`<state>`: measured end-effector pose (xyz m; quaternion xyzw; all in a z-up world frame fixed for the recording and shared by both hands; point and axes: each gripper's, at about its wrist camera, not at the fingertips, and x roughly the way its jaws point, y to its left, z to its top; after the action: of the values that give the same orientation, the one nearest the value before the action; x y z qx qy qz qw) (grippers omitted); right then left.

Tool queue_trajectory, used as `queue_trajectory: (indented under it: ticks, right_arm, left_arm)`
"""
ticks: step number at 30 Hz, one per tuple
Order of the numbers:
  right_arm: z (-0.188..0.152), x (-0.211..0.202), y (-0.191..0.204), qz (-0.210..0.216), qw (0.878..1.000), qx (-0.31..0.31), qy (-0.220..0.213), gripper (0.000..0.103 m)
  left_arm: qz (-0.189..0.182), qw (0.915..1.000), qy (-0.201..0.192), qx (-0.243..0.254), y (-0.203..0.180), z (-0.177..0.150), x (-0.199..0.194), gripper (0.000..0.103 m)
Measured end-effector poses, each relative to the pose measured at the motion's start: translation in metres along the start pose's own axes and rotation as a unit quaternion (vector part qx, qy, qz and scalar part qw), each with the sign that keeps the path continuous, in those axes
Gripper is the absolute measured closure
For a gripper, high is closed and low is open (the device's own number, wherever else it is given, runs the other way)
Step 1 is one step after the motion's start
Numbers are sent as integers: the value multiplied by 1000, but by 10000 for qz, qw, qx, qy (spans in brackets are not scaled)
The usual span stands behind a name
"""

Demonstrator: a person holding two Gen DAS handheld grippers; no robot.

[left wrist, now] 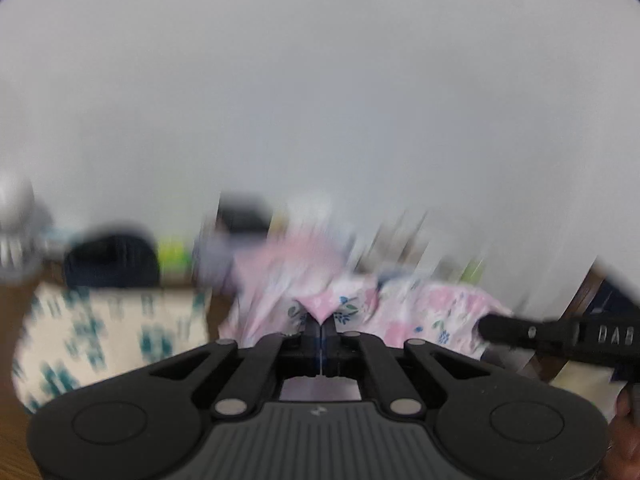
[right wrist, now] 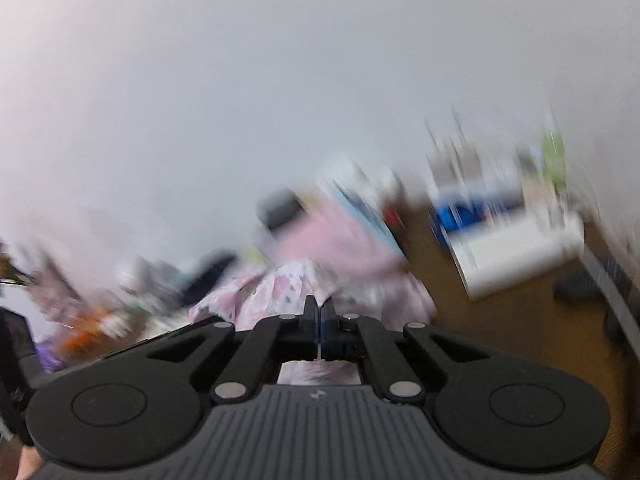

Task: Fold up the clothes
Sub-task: 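Grasp the pink floral garment bundle with both grippers, then lift the pink floral garment with both grippers and shake it open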

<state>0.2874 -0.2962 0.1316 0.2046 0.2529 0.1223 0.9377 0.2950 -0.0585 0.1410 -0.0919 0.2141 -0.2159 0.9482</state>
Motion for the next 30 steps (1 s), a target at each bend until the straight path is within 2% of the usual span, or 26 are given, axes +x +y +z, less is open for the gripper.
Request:
queue_trajectory:
  ticks: [2,4,7,10,14,16,18,21,24,26,28,30]
  right_arm:
    - [22,-49,28,309,9981,-321,-424,103]
    - [41,-108,58,601,9919,-654,-912,103]
    - [60,-206,105,1068,9749,-1145,-1582,103]
    - [66,-306,153,1144,9509,-1718,-2306,103]
    - [59,-410,197,1147,9191,-2365,-2937,103]
    - [51,-442,207,1146,9104,-2514,-3080,103]
    - [46,-463,207,1270,9085,-2398,-3178,103]
    - [44,-477,204,1566,9105,-2237,-3105,103]
    - [45,-479,201,1848,9125,-2129,-2963,103]
    - [49,-466,201,1803,9182,-2087,-2843,103]
    - [58,-430,197,1636,9325,-1997,-2526,103]
    - [68,-370,186,1416,9527,-1814,-1985,103]
  left_arm:
    - [-99,9979,-627,138,-22,32,-55,103]
    - [-283,9921,-1200,226,-46,61,-118,103]
    - [-406,9776,-2001,508,-85,88,-217,103]
    - [-397,9597,-2648,848,-119,103,-312,103]
    - [-196,9383,-3216,1257,-156,106,-409,103]
    - [-153,9298,-3390,1424,-169,101,-443,103]
    - [-174,9253,-3480,1497,-174,97,-463,103]
    - [-202,9260,-3465,1487,-172,95,-476,103]
    - [-156,9310,-3325,1502,-161,96,-464,103]
    - [-108,9357,-3189,1504,-153,98,-454,103]
    - [40,9491,-2818,1404,-136,105,-427,103]
    - [205,9656,-2301,1192,-108,106,-382,103]
